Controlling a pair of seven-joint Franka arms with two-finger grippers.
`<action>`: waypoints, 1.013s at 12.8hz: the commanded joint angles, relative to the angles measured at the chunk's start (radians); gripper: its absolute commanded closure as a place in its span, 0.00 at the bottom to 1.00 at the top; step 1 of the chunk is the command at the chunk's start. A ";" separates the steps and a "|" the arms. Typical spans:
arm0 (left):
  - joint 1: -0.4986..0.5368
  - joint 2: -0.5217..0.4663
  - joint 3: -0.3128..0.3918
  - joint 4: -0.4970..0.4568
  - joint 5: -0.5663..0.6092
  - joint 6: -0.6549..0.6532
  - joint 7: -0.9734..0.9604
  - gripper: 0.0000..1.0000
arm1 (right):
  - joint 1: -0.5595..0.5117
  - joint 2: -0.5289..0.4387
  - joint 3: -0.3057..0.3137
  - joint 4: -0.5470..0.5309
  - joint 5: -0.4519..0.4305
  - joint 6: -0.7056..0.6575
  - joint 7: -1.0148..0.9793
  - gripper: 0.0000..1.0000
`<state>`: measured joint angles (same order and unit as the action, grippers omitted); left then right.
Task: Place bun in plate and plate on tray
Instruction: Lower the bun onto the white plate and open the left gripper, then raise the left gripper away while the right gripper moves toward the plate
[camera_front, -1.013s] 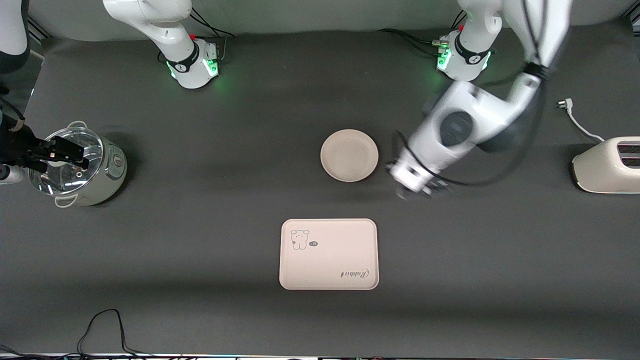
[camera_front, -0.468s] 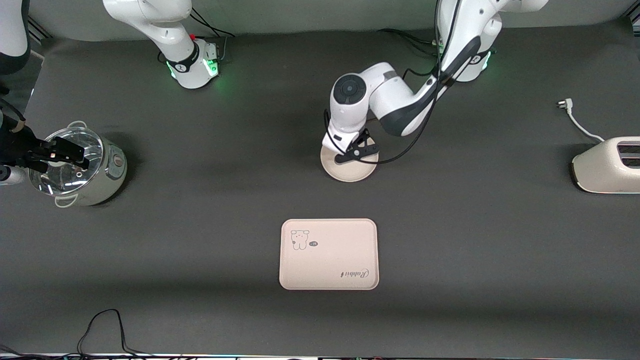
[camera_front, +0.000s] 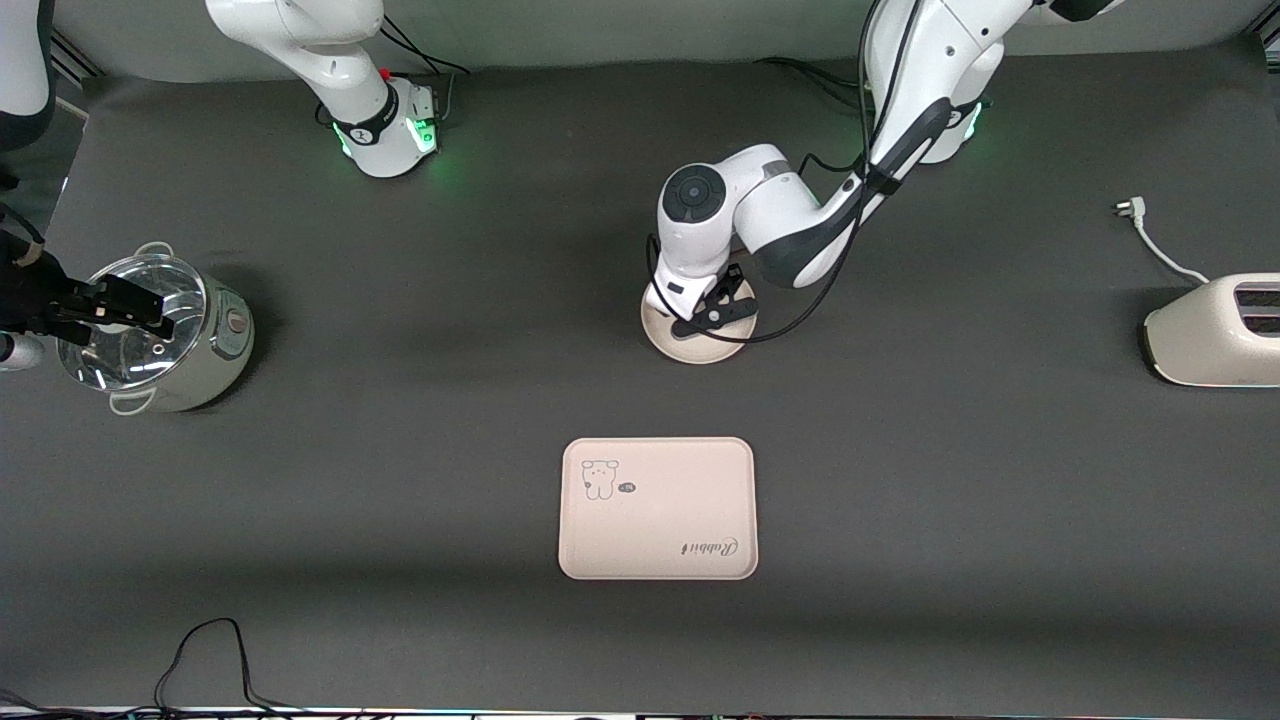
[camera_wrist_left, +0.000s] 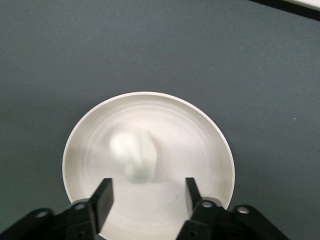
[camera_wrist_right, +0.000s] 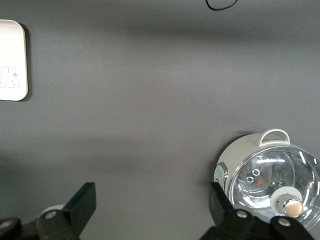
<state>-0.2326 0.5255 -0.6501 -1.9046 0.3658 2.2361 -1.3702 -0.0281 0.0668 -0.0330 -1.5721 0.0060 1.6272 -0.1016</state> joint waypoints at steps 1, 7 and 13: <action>-0.017 -0.021 0.010 0.006 0.018 -0.020 -0.029 0.00 | -0.007 -0.001 0.005 0.004 -0.017 -0.012 -0.007 0.00; 0.113 -0.084 -0.003 0.148 0.022 -0.226 0.205 0.00 | 0.005 -0.013 0.007 0.003 -0.001 -0.038 -0.004 0.00; 0.433 -0.169 -0.006 0.507 -0.158 -0.683 0.763 0.00 | 0.290 -0.027 0.013 -0.011 0.028 -0.059 0.276 0.00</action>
<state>0.0803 0.3800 -0.6439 -1.4362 0.2699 1.6277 -0.7686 0.1430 0.0593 -0.0145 -1.5728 0.0249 1.5802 0.0471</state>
